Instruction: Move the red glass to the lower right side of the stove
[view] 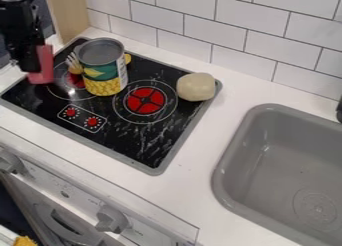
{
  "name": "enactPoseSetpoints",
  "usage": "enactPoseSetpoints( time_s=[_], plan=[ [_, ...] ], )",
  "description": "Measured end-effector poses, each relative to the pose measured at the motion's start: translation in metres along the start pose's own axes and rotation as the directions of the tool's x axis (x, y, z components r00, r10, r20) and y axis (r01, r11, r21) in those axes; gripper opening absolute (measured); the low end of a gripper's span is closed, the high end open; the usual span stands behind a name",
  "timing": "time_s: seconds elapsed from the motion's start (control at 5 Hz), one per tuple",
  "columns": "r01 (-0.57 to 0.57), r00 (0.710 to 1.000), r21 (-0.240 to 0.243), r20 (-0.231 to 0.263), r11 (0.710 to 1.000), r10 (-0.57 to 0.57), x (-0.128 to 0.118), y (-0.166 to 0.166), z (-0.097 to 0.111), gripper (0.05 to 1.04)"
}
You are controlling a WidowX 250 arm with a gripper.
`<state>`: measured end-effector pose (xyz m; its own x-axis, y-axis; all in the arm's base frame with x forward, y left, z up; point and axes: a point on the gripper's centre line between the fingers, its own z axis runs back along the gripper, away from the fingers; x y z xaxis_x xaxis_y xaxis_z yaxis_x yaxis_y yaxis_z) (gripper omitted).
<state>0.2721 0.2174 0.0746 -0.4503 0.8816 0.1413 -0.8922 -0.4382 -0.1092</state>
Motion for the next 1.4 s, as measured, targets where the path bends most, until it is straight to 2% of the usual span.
enactPoseSetpoints(
  time_s=[0.2, 0.4, 0.6, 0.8, 1.0, 1.2, 1.4],
  plan=[
    [0.007, 1.000, 0.013, 0.009, 1.000, -0.007, 0.000, 0.002, 0.000, 0.115],
    [0.009, 1.000, 0.002, 0.017, 1.000, -0.009, 0.000, 0.004, 0.007, 0.083],
    [0.036, 0.999, -0.032, 0.028, 0.999, -0.035, -0.008, 0.007, 0.026, 0.082],
    [0.053, 0.999, -0.104, 0.010, 0.993, -0.052, -0.021, 0.016, 0.060, 0.082],
    [0.117, 0.992, -0.177, -0.026, 0.977, -0.124, -0.052, 0.035, 0.095, 0.082],
    [0.240, 0.963, -0.199, -0.076, 0.950, -0.259, -0.093, 0.058, 0.109, 0.082],
    [0.380, 0.910, -0.181, -0.101, 0.907, -0.401, -0.139, 0.082, 0.103, 0.082]
  ],
)
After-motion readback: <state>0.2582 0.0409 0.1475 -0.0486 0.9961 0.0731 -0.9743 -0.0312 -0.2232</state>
